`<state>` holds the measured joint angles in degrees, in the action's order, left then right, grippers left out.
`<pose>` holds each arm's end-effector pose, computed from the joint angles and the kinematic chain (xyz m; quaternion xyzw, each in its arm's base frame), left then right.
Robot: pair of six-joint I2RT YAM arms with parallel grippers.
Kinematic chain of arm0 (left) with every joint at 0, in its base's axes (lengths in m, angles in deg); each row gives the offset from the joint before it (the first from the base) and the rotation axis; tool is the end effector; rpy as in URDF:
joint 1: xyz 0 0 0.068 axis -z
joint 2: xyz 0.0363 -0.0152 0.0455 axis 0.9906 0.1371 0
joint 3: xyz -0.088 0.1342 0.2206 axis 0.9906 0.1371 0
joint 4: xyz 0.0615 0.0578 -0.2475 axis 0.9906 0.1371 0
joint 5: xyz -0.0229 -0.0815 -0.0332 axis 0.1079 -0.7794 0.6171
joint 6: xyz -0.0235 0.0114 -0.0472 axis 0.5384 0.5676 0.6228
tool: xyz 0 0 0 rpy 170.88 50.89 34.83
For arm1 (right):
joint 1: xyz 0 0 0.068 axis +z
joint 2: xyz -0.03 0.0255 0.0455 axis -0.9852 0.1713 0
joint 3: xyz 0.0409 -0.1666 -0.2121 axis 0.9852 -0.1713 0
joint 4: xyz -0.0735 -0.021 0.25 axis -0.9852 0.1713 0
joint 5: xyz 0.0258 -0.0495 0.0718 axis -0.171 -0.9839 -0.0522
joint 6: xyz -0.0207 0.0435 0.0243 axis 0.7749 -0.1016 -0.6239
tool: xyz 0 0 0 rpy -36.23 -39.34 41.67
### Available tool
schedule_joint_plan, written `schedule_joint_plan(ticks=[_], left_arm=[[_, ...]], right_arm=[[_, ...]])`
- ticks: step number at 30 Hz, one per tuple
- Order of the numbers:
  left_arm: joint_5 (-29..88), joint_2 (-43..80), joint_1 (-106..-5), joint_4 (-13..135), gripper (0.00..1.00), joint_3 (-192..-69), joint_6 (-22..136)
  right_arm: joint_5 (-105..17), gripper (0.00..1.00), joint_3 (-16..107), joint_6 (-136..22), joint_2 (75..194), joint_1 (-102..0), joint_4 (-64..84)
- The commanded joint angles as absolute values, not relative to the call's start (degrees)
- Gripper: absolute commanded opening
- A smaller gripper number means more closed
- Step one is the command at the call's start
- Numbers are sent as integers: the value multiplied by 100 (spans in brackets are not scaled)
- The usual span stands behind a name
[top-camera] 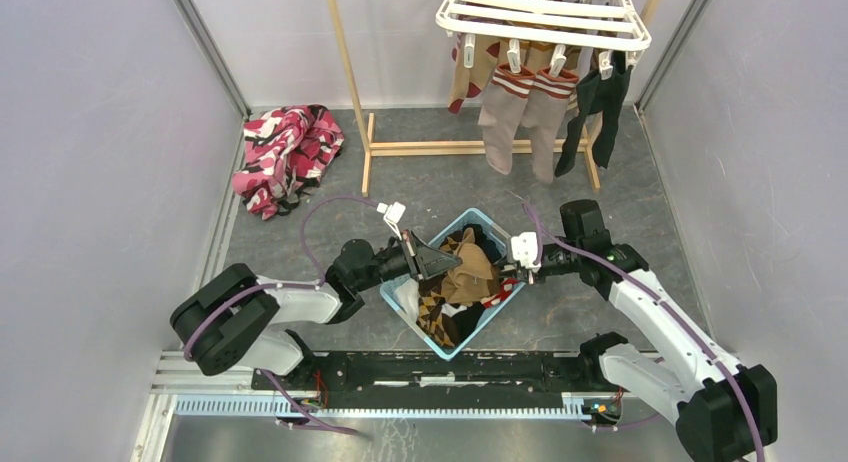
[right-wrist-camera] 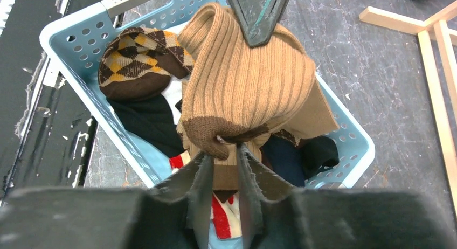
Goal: Clip the socks to the hanger
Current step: Pick up the sock from the bin.
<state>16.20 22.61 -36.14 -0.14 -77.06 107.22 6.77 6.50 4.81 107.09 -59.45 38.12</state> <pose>0.1651 -0.1894 0.1943 0.0393 0.6904 -0.6505 0.3142 0.1578 0.0919 0.2464 -0.6421 0.5261 0.3319 0.4481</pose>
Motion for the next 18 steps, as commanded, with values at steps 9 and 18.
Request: schedule_joint_plan(ticks=[9, 18], left_arm=[[1487, 2388, -3771, 105, 9, -7661, 10671], [1560, 941, -4116, 2653, 52, -7917, 8822]], right_arm=[[956, 0, 1205, 692, 10603, -6140, 4273], [843, 0, 1422, 869, 10788, -6255, 4646]])
